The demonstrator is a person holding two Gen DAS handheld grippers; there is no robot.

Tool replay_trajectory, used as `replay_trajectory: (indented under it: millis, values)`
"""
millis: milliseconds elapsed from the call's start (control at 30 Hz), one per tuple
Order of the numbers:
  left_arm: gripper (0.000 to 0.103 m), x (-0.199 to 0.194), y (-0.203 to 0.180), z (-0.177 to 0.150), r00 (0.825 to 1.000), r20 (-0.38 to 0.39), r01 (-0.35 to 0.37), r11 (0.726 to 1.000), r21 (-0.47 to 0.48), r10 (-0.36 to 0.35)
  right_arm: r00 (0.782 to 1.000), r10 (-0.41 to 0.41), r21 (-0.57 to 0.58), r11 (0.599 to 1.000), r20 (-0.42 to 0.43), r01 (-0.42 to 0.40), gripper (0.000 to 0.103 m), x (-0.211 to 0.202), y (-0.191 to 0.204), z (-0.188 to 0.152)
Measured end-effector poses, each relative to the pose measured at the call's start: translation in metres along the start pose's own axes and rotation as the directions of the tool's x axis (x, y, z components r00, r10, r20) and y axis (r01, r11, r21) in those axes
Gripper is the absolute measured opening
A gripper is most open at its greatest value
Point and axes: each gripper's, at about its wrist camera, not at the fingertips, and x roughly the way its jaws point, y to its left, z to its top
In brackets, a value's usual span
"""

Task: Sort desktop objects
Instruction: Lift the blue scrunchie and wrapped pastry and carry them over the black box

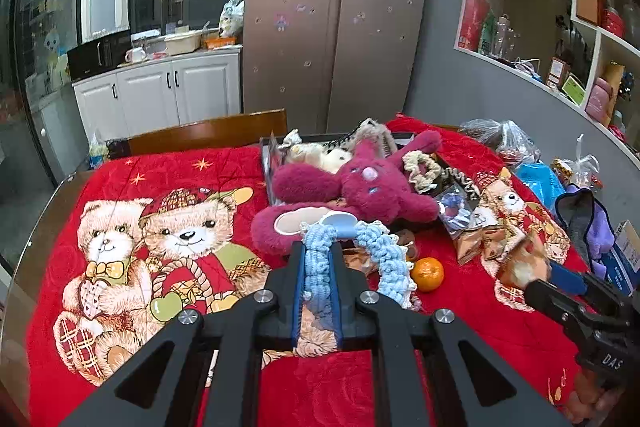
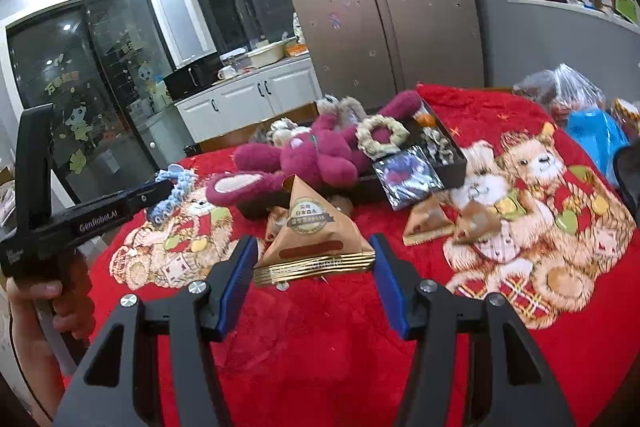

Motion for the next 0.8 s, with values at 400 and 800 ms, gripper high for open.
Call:
replay_trajectory:
  millis: [400,800]
  values:
    - [0.011,0.012,-0.004,0.025,1.0,0.002,-0.009,0.999,-0.043,0.009,0.998,0.024,0.02,0.999,0.063,-0.025,0.058,-0.021,-0.007,0.065]
    - [0.011,0.06,-0.016,0.086,0.999,0.031,-0.032,0.998,-0.052,0.034,0.997,-0.012,-0.021,1.0,0.077,0.013,0.058,0.034,-0.025,0.133]
